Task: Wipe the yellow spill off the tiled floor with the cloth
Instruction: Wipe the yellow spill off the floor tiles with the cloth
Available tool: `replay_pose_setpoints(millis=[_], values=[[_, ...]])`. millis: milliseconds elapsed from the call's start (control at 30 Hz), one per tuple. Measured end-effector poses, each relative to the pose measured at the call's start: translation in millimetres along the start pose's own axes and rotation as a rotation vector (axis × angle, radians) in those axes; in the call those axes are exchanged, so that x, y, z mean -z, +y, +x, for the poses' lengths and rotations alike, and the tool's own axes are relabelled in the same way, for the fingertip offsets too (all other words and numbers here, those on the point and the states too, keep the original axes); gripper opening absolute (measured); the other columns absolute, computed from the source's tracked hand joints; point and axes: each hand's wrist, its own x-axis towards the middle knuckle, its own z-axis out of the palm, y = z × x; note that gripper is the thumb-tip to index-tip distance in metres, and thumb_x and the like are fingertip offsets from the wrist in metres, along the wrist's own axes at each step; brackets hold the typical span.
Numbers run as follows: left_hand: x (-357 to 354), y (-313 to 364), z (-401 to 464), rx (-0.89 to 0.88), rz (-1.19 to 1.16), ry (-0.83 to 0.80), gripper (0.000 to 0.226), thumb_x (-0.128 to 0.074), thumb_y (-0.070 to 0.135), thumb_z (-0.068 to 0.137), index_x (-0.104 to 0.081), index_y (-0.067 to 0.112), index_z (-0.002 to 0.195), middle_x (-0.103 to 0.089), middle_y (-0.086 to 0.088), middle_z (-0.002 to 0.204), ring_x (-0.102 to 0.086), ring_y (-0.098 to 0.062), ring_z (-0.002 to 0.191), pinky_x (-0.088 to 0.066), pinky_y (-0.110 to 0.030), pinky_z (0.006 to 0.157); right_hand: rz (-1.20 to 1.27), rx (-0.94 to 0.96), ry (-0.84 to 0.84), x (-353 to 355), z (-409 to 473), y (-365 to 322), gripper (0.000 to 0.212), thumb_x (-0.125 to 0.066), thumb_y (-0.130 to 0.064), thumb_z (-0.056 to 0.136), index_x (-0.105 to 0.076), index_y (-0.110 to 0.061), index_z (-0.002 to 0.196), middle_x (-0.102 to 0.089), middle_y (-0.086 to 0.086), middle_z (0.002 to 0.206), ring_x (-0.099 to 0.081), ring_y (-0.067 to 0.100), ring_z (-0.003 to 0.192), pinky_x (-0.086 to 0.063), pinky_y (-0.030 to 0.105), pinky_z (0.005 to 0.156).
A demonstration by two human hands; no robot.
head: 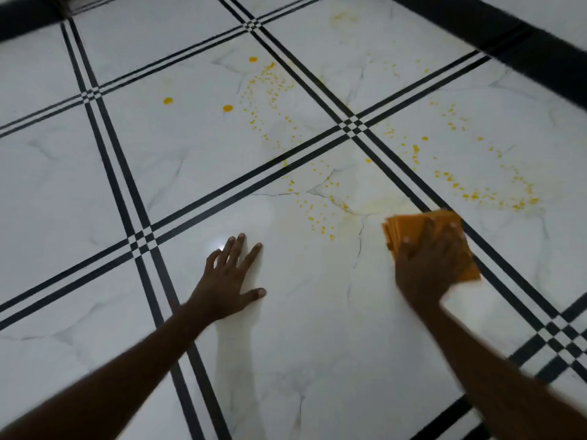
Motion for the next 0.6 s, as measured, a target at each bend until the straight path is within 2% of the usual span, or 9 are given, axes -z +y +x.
replay_pose_setpoints(millis=[67, 100, 200, 267, 300, 400, 467, 533, 600], values=[[-5, 5, -5, 0.046, -0.065, 0.053, 0.094, -0.029, 0.079, 0.087, 0.001, 0.031, 0.162, 0.006, -0.011, 0.17, 0.004, -0.029, 0.157, -0.012, -0.05, 0.124, 0.004, -0.2, 0.04, 17, -73, -22, 0.071, -0.045, -0.042, 0.097, -0.025, -0.018, 0.161, -0.024, 0.025, 0.166, -0.027, 0.049, 0.149, -0.019, 0.067, 0.119], [-7, 7, -7, 0.059, -0.081, 0.062, 0.093, -0.031, 0.078, 0.089, -0.001, 0.029, 0.162, 0.004, -0.012, 0.17, 0.003, -0.029, 0.157, -0.013, -0.051, 0.124, -0.018, -0.113, -0.002, 23, -117, -39, 0.074, -0.043, -0.043, 0.096, -0.023, -0.017, 0.162, -0.021, 0.024, 0.167, -0.025, 0.049, 0.15, -0.016, 0.066, 0.12], [-10, 8, -13, 0.106, -0.111, 0.078, 0.094, -0.032, 0.077, 0.089, -0.004, 0.026, 0.162, -0.001, -0.014, 0.17, -0.001, -0.031, 0.157, -0.015, -0.052, 0.122, 0.016, 0.465, -0.2, 18, -165, -78, 0.077, -0.043, -0.048, 0.095, -0.023, -0.019, 0.163, -0.016, 0.02, 0.17, -0.018, 0.043, 0.155, -0.007, 0.061, 0.125], [-12, 2, -16, 0.165, -0.096, 0.081, 0.097, -0.031, 0.079, 0.086, -0.006, 0.024, 0.162, -0.003, -0.016, 0.169, -0.004, -0.033, 0.157, -0.018, -0.052, 0.121, -0.004, 0.777, -0.222, -2, -98, -90, 0.074, -0.044, -0.049, 0.096, -0.027, -0.02, 0.162, -0.021, 0.018, 0.169, -0.023, 0.041, 0.155, -0.009, 0.059, 0.125], [-14, -3, -19, 0.192, -0.083, 0.077, 0.099, -0.03, 0.08, 0.084, -0.006, 0.025, 0.162, -0.003, -0.016, 0.169, -0.004, -0.034, 0.156, -0.019, -0.052, 0.12, -0.022, 0.803, -0.195, -16, -56, -91, 0.071, -0.044, -0.049, 0.097, -0.032, -0.02, 0.161, -0.027, 0.019, 0.167, -0.03, 0.042, 0.152, -0.013, 0.057, 0.124], [-15, -18, -26, 0.233, -0.103, 0.047, 0.103, -0.024, 0.082, 0.08, -0.001, 0.026, 0.162, 0.003, -0.015, 0.169, 0.001, -0.032, 0.157, -0.015, -0.052, 0.122, -0.024, 0.311, -0.002, -24, 35, -70, 0.065, -0.046, -0.045, 0.097, -0.04, -0.017, 0.155, -0.04, 0.023, 0.159, -0.039, 0.045, 0.144, -0.022, 0.061, 0.12], [-12, -23, -26, 0.252, -0.132, 0.067, 0.102, -0.022, 0.082, 0.08, -0.003, 0.024, 0.162, 0.003, -0.015, 0.169, 0.001, -0.032, 0.157, -0.014, -0.052, 0.122, 0.025, -0.028, 0.069, -13, 14, -63, 0.066, -0.048, -0.043, 0.097, -0.037, -0.015, 0.156, -0.036, 0.025, 0.161, -0.033, 0.047, 0.147, -0.023, 0.066, 0.119], [-11, -17, -22, 0.265, -0.132, 0.095, 0.098, -0.022, 0.079, 0.084, -0.008, 0.022, 0.162, -0.001, -0.017, 0.169, -0.002, -0.032, 0.157, -0.016, -0.053, 0.121, -0.027, -0.076, 0.051, 3, -61, -73, 0.071, -0.045, -0.042, 0.097, -0.028, -0.015, 0.16, -0.027, 0.026, 0.164, -0.027, 0.048, 0.15, -0.019, 0.067, 0.12], [-9, -9, -18, 0.275, -0.141, 0.149, 0.091, -0.026, 0.074, 0.089, -0.015, 0.02, 0.162, -0.006, -0.018, 0.169, -0.007, -0.033, 0.156, -0.021, -0.054, 0.12, 0.0, 0.188, -0.095, 12, -137, -97, 0.076, -0.043, -0.044, 0.096, -0.022, -0.016, 0.163, -0.019, 0.024, 0.168, -0.021, 0.047, 0.153, -0.011, 0.063, 0.124]])
